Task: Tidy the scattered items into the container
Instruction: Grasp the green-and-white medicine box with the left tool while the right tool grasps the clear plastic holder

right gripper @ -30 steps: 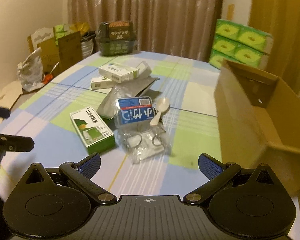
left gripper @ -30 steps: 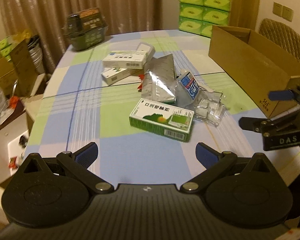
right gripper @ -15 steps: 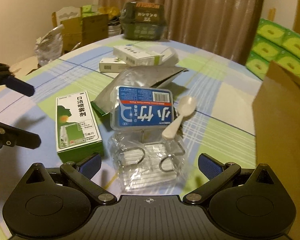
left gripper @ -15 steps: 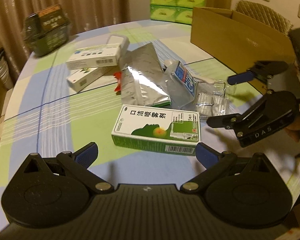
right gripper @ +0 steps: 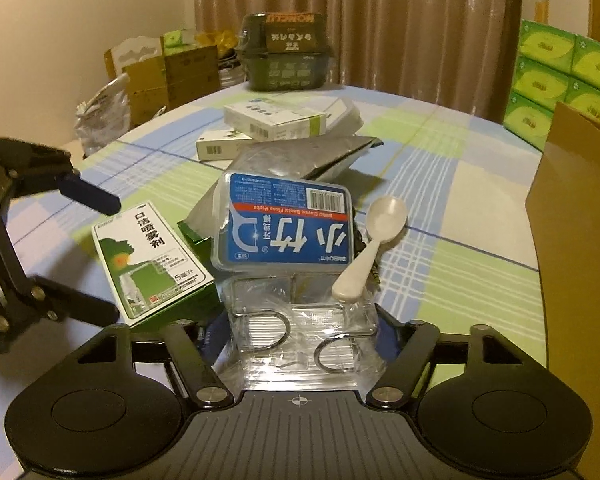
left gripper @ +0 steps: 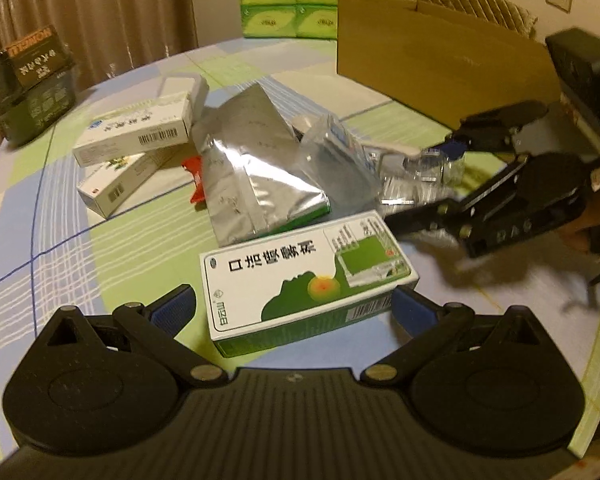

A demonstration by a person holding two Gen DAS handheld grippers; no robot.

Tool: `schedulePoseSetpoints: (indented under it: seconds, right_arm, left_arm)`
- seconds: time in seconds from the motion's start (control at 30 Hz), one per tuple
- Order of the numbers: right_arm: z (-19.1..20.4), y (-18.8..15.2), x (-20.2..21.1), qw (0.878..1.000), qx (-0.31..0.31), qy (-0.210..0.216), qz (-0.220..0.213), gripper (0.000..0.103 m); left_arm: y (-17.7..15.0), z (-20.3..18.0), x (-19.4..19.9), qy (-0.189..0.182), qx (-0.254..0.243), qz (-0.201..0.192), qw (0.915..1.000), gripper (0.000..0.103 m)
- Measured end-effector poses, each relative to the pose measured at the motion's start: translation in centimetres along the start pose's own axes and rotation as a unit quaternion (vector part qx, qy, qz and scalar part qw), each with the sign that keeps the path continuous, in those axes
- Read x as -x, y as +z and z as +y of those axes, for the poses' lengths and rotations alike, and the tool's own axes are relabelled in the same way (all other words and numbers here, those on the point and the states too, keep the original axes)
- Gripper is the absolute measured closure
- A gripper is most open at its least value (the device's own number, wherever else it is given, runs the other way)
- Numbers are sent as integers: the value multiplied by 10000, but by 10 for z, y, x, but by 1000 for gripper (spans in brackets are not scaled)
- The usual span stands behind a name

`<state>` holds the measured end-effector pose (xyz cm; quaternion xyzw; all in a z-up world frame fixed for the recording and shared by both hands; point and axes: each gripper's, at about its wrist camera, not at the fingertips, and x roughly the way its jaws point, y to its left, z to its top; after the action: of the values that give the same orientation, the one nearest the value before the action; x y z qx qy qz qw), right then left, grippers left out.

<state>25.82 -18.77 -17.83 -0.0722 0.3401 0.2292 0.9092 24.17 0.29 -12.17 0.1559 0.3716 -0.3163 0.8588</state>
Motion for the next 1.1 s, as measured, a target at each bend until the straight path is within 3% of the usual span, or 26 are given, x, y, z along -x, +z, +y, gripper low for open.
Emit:
schedulePoseSetpoints:
  seconds: [0.17,0.47,0.57,0.77,0.93,1.03,1.1]
  right_arm:
    - [1,-4,9,9997,-160,-145,81,39]
    - [8,-30,52,9957,-585,-623,348,39]
    - [15,-42,69,9945,-653,-716,397,39]
    - [24,-55,86,9931,-789,-770,402,39]
    - [25,-57,86,9925,-862,-780,369,39]
    - [24,-56,84,9930,-820,-778,348,39]
    - [22,-55,84,9928,-841,-783,335,39]
  left_arm:
    - [-5,-11,5,-85,-31,93,9999,1]
    - [-19,-61,39,-621,-283,102,9976,1]
    - [-23,-71,46,-426,-626,129,9970,1]
    - [-5,-57,34,127,-1307,38,9913,1]
    - [12,-44,4,-230,-1449,240,9889,2]
    - [13,-43,-6,-316,-1507,431,9871,11]
    - [11,-44,-4,-378,-1443,504,9875,12]
